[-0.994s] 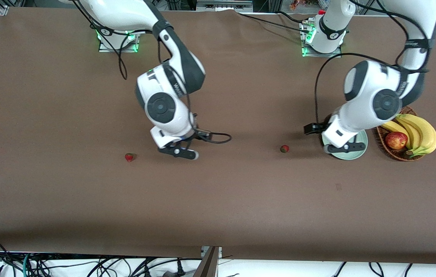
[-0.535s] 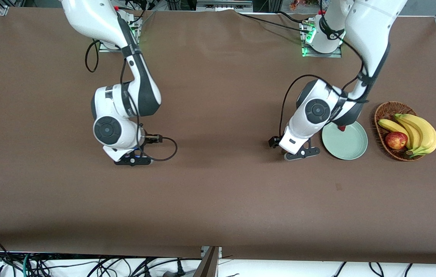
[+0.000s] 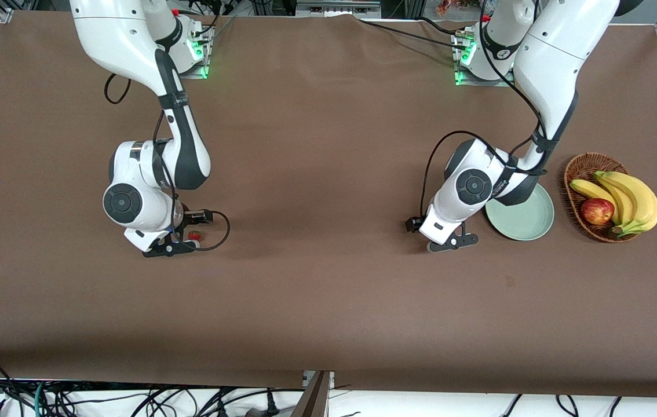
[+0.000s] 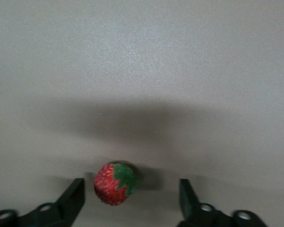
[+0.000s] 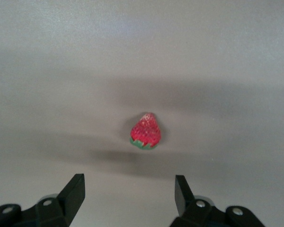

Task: Collect all strawberries into plate
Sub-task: 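Grasp the second strawberry with the left gripper while the right grasps the third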

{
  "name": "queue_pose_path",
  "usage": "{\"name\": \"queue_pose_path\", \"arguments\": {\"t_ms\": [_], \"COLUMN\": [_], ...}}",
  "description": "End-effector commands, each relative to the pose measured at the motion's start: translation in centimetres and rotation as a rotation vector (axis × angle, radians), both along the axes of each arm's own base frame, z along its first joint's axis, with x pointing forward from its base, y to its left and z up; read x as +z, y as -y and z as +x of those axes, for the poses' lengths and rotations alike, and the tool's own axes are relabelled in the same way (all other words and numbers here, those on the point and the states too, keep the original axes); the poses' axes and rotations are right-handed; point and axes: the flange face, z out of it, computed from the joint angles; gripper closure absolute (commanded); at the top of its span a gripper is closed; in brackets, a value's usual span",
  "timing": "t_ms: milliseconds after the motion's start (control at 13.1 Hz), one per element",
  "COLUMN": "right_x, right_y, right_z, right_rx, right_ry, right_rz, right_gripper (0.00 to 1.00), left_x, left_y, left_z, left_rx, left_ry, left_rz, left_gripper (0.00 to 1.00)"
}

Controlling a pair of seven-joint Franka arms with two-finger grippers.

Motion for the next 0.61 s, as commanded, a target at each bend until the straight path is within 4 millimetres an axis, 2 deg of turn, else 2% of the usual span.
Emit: {"name": "queue_pose_path", "arguments": {"t_ms": [0,153,306,459,535], "right_x": [-1.1,-2.1,-2.9,-4.1,-4.1], "right_y": [1.7,2.6,2.5,2.4,2.6], "right_z": [0.0,0.6,1.1,1.3,1.3], "right_rx": [0.023,0.036,0.044,0.046,0.040], "right_ry": [0.008,0.037,0.071,0.099,0.100], "right_rz": [0.051,0.099,0.097,0.082,0.083], "right_gripper": [0.15,0.15,0.16,0.17,0.21], "left_x": [0.3,0.4,0.9,3.4,5.5], "left_y": [0.2,0.2,0.1,-0.3,-1.0], "left_z": [0.2,0.2,0.4,1.6,3.1], "left_rx": [0.024,0.027,0.026,0.023,0.028], "left_ry": [0.001,0.001,-0.010,-0.029,-0.042], "left_rz": [0.023,0.024,0.035,0.061,0.064], "left_gripper": [0.70,0.82,0.88,0.90,0.90]}}
